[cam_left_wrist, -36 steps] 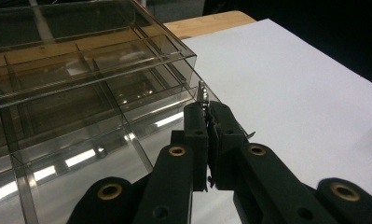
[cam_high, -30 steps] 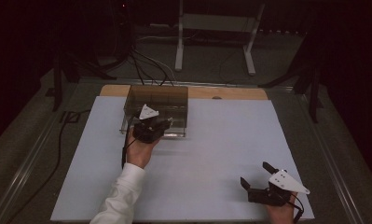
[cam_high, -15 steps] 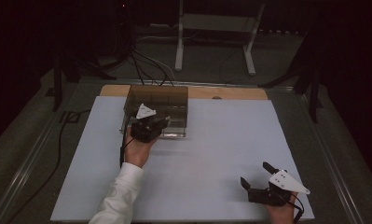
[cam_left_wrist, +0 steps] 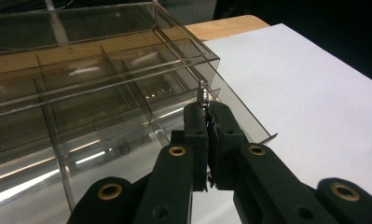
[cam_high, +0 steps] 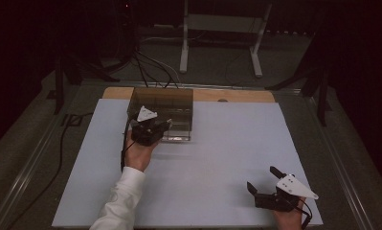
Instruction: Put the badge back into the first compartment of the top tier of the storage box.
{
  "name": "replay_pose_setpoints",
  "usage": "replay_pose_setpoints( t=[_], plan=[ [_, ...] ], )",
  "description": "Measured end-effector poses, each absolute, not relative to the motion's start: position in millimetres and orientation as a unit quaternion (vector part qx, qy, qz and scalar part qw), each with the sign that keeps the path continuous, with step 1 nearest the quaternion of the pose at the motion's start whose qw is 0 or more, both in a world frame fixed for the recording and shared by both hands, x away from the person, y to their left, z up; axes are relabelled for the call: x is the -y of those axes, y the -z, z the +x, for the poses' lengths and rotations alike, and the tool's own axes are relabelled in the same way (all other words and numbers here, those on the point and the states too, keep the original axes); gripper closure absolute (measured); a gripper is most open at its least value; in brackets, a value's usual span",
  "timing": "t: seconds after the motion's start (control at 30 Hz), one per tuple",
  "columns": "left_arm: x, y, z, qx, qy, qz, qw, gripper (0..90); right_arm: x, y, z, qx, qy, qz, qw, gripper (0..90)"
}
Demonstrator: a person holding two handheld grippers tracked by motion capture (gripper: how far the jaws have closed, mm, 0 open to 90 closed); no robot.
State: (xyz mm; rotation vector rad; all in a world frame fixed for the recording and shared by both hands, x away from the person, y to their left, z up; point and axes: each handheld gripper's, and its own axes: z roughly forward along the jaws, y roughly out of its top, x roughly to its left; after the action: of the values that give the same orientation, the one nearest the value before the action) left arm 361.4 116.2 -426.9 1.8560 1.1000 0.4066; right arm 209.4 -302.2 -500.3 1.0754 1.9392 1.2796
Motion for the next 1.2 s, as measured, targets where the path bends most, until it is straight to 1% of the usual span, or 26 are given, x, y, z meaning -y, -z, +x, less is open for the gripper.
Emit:
replay_pose_setpoints(
  t=[1.2],
  plan=[
    [-135.4, 429.8, 364.7, -0.461, -0.177, 0.746, 0.447, 88.3, 301.8, 500.8, 209.8, -0.726, -0.479, 0.402, 0.286, 0.0]
  ],
)
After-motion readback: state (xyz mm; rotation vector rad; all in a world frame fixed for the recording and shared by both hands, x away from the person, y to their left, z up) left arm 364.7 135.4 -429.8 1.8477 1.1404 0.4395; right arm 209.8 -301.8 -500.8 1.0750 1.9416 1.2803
